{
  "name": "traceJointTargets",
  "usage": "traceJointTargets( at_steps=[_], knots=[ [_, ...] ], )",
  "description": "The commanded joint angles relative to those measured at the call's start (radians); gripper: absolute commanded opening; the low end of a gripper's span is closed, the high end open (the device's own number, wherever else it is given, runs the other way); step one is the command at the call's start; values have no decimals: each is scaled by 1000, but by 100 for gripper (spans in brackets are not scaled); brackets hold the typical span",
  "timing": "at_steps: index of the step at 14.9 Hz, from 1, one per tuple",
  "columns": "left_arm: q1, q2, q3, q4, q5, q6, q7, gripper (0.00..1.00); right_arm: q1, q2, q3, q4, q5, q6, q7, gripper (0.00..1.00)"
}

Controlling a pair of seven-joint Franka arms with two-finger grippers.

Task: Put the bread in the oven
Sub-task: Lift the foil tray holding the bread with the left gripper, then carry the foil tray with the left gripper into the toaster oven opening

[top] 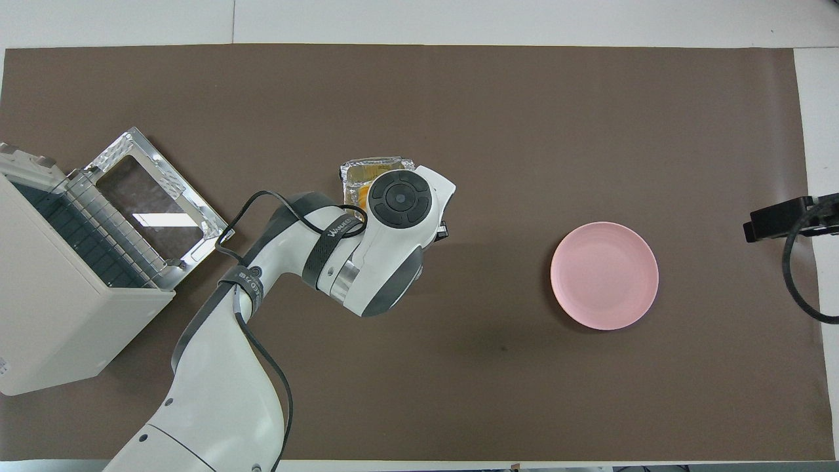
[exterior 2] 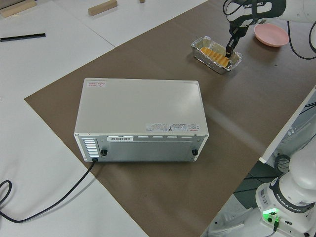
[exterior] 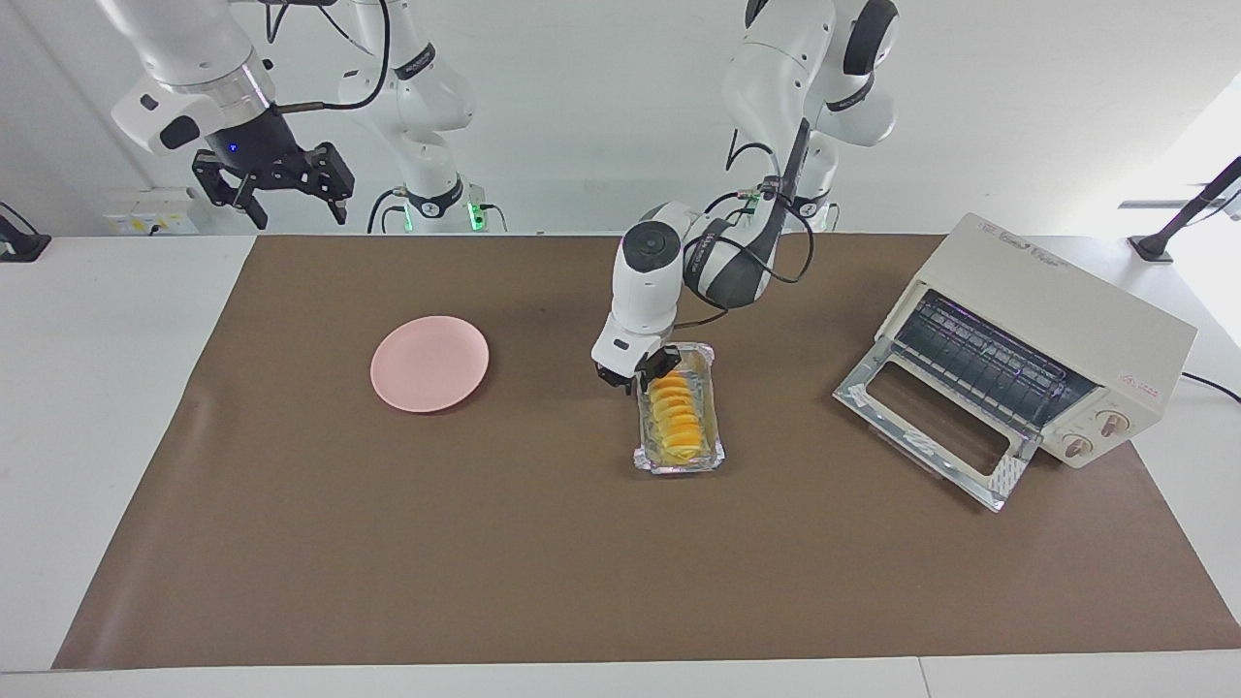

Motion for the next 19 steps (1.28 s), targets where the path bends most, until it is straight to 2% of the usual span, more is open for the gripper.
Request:
traceJointTargets(
  at_steps=[1,5,7,10,12,14,17,19],
  knots=[
    [7,-38,4,-44,-8,-10,-58,0,-19,-24,12,-26,18,-5,7,100],
    [16,-38,15,9,-26,-81,-127,0,-19,-25,12,-26,18,-5,7,100],
    [100,-81,47,89,-74,-163,-135,0,-19,-24,12,-26,18,-5,7,100],
    [237,-138,50,144,-68,-280,-138,0,-19,-24,12,-26,18,-5,7,100],
    [289,-143,105,148,-54,-291,-134,0,-19,-24,12,-26,18,-5,7,100],
    [306,-143,215,131,-3,-261,-82,0,-19,-24,12,-26,18,-5,8,100],
    [442,-143,233,120,-6,-254,50,0,-19,-24,12,-26,18,-5,7,100],
    [484,-159,234,79,-5,-251,76,0,-19,-25,12,-26,18,-5,7,100]
  ],
)
